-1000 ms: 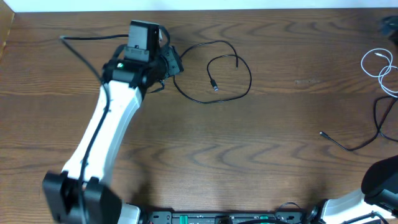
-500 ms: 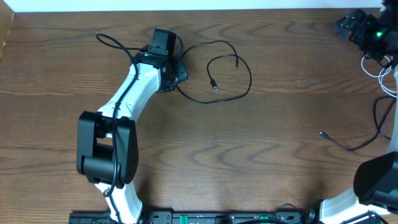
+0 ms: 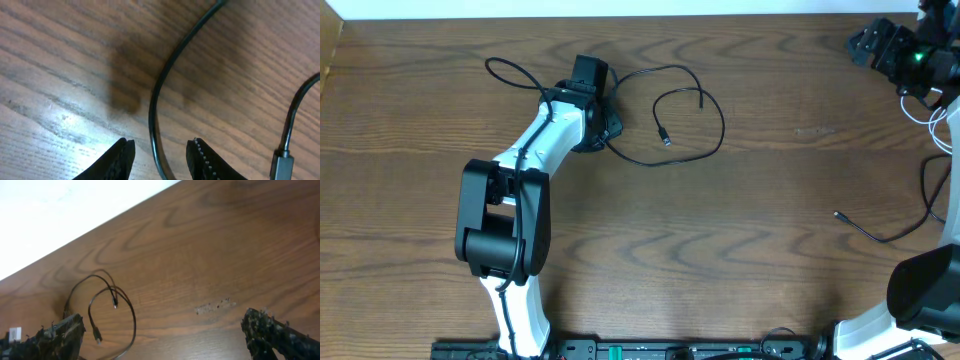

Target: Untangle cables

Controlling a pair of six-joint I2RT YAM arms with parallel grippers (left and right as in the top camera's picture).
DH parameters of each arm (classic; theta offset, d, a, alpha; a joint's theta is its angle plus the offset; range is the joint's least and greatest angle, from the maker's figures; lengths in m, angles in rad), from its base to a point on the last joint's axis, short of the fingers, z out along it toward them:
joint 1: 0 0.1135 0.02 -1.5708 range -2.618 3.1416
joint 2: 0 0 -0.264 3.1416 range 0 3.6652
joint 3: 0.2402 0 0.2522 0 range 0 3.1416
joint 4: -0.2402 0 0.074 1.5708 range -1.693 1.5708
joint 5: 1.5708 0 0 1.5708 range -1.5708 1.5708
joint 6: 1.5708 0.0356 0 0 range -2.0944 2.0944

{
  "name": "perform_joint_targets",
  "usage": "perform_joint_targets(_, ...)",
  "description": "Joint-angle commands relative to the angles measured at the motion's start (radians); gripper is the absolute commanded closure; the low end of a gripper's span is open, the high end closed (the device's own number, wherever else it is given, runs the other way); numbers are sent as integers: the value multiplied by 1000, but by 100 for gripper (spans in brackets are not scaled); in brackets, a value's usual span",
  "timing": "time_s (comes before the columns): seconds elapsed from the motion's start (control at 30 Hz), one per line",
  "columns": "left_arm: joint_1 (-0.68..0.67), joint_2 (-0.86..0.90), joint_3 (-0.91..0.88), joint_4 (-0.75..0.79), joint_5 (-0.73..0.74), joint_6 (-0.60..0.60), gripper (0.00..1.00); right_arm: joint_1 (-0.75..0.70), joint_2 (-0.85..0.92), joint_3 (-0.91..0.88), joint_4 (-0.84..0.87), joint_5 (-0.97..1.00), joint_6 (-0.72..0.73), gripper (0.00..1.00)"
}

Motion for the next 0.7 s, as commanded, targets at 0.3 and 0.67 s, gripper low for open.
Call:
perform_joint_targets(0.3, 2, 63, -4, 10, -19, -6, 81, 7, -8, 2, -40, 1, -53, 3)
perform_joint_targets(0.67, 2, -24, -1, 14, 27, -4, 93, 80, -8, 2, -65, -92, -222, 2)
